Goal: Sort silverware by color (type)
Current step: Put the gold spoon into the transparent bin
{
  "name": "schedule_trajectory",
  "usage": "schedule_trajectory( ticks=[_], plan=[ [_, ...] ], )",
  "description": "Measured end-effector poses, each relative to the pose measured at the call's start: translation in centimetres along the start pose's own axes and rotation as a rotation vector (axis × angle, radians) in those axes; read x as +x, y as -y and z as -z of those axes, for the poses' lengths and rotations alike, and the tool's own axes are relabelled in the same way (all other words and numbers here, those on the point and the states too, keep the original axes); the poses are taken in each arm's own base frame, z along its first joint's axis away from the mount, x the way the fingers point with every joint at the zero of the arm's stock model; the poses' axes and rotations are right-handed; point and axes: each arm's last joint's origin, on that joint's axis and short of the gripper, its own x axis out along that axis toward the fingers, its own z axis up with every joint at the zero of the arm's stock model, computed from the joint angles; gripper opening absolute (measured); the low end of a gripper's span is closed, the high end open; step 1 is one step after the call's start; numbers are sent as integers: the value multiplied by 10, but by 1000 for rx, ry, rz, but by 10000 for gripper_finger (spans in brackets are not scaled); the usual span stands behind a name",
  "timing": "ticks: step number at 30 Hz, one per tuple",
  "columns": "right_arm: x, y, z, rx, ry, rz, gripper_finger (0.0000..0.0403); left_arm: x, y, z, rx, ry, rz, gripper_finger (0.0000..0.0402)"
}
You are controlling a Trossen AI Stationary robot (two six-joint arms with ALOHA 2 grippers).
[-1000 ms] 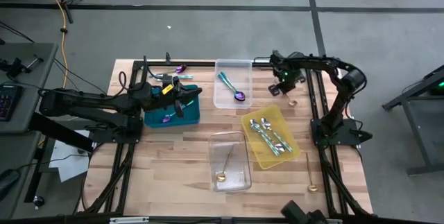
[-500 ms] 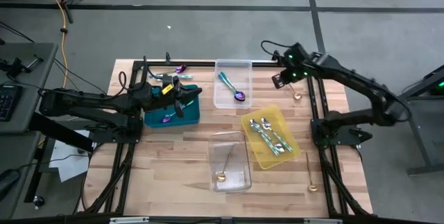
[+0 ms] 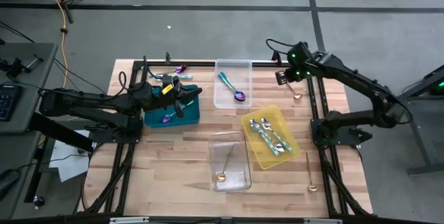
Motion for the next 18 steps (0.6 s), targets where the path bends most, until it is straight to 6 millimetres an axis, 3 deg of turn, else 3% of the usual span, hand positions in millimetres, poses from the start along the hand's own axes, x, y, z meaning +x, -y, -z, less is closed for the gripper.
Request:
schedule_trajectory(
  ticks=[5, 11, 18],
  plan=[
    [45, 15, -12, -3, -170, 106, 34, 0, 0, 0, 0, 0, 0, 0],
    [97, 36, -15, -34, -382, 185, 124, 0, 0, 0, 0, 0, 0, 0],
    [116, 46, -14, -95, -467, 177, 188, 0, 0, 0, 0, 0, 0, 0]
  ],
)
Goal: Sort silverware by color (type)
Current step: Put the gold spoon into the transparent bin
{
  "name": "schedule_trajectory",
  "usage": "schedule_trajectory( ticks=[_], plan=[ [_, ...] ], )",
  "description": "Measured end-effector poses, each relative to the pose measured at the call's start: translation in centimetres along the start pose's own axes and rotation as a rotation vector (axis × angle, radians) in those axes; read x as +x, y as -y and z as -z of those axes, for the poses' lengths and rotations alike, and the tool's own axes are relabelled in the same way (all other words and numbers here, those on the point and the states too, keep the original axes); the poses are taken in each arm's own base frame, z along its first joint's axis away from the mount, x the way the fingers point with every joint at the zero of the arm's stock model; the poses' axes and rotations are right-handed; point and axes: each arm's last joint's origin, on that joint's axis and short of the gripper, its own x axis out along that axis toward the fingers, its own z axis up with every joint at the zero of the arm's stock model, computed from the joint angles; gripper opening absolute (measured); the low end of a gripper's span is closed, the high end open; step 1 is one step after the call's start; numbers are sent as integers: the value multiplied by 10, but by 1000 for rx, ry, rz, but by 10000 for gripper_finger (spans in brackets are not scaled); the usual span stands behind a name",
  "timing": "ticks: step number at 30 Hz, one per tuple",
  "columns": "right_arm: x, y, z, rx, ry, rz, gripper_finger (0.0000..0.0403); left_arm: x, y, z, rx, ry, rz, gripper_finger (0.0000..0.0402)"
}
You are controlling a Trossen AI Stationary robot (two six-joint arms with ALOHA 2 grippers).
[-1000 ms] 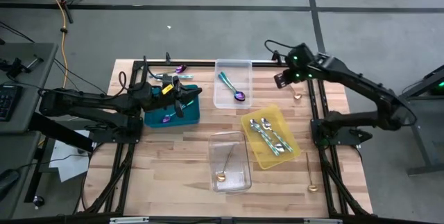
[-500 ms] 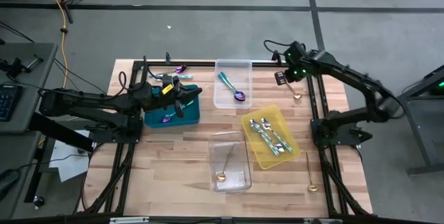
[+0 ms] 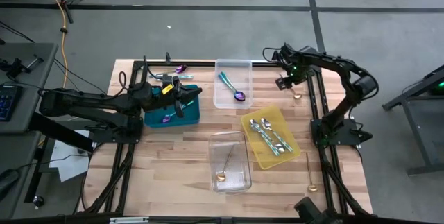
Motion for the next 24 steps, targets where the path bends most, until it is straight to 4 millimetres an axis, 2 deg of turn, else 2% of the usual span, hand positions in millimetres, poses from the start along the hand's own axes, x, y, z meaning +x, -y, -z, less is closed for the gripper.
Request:
schedule_trajectory(
  ticks=[5, 14, 24],
  plan=[
    [15, 10, 7, 24, -31, -10, 192, 0, 0, 0, 1, 6, -13, 0],
    [15, 8, 3, 65, 24, 22, 193, 0, -4, -2, 1, 24, -52, 0],
    [27, -2, 4, -36, -44, 85, 193, 0, -4, -2, 1, 24, -52, 0]
  ],
)
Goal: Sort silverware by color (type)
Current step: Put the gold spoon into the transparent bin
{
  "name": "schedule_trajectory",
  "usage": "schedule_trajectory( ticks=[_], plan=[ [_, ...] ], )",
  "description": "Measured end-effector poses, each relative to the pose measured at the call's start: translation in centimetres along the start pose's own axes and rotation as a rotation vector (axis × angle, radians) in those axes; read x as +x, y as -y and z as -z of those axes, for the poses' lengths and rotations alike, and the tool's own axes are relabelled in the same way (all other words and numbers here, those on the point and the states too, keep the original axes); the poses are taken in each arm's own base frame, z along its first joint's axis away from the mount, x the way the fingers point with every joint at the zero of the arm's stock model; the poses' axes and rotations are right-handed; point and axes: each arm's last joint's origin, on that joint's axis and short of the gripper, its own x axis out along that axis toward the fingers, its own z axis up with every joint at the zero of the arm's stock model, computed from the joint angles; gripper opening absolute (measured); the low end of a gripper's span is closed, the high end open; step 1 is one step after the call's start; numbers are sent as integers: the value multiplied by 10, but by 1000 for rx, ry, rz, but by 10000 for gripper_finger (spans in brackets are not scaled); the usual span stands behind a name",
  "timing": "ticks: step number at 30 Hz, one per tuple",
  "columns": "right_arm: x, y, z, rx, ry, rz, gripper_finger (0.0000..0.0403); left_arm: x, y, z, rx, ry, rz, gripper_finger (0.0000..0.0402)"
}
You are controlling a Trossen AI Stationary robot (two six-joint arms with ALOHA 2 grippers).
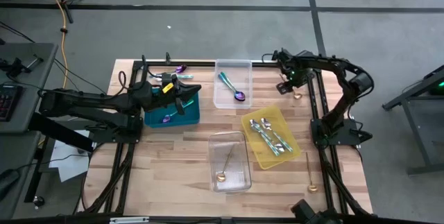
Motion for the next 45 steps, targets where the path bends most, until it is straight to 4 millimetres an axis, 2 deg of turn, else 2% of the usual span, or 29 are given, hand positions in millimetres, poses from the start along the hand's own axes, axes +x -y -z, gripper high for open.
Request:
schedule_trajectory(
  ticks=[9, 17, 25, 34, 38, 45],
  plan=[
    [12, -11, 1, -100, -111, 94, 193, 0, 0, 0, 0, -1, 0, 0],
    [13, -14, -2, -157, -144, 23, 193, 0, 0, 0, -1, 0, 0, 0],
    [12, -16, 3, -297, -187, -63, 193, 0, 0, 0, -2, 0, 0, 0],
    [12, -17, 5, -352, -207, -92, 192, 0, 0, 0, -27, -6, 12, 0],
    [7, -17, 3, -208, -165, -81, 192, 0, 0, 0, -27, -7, 15, 0],
    [-14, -11, 2, 64, -6, -151, 192, 0, 1, 0, -26, -8, 17, 0]
  ],
)
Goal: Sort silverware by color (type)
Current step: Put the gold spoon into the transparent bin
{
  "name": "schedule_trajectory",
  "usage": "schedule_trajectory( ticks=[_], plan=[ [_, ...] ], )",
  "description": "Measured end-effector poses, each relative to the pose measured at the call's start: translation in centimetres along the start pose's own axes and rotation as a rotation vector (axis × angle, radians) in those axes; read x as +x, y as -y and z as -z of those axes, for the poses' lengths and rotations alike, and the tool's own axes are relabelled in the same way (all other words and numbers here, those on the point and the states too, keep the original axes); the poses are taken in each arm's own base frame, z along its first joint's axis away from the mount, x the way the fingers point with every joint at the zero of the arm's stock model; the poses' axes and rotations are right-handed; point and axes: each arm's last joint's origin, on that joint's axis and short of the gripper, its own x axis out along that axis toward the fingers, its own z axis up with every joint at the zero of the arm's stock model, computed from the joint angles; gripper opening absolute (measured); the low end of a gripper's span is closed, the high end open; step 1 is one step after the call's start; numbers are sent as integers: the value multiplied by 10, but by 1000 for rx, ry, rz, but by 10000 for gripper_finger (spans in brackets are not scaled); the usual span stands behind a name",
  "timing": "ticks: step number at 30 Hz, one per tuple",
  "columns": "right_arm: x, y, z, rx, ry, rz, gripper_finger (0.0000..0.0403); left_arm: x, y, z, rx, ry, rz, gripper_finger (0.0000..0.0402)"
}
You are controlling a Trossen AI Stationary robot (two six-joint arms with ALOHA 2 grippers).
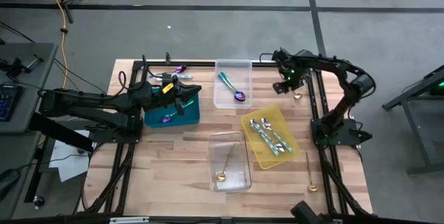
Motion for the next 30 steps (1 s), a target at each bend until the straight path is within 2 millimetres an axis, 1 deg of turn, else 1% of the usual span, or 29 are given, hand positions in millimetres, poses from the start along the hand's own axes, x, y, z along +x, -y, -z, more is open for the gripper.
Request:
schedule_trajectory(
  ticks=[3, 8, 9, 11, 12, 16, 22, 25, 27, 30],
  plan=[
    [-5, 3, 8, 135, 105, -38, 192, 0, 0, 0, 0, 0, 0, 0],
    [4, 15, 35, 264, 201, -60, 192, 0, 0, 0, 5, -1, 0, 0],
    [2, 16, 37, 302, 248, -66, 192, 0, 0, 0, 11, -1, 0, 0],
    [-5, 16, 32, 396, 348, -100, 192, 0, 0, 0, 19, 0, 0, 0],
    [-5, 16, 31, 441, 368, -90, 192, 0, 0, 0, 19, 0, 0, 0],
    [-1, 16, 26, 562, 418, -26, 192, 0, 0, 0, 18, 0, 0, 0],
    [16, 7, 19, 648, 457, 129, 192, 0, 0, 0, 18, 1, -1, 0],
    [27, 6, 17, 698, 439, 203, 191, 0, 0, 0, 18, 1, -1, 0],
    [32, 5, 15, 718, 441, 235, 185, 0, 0, 0, 19, 0, -1, 0],
    [34, 3, 10, 714, 441, 268, 164, 0, 0, 0, 19, 0, -1, 0]
  ],
)
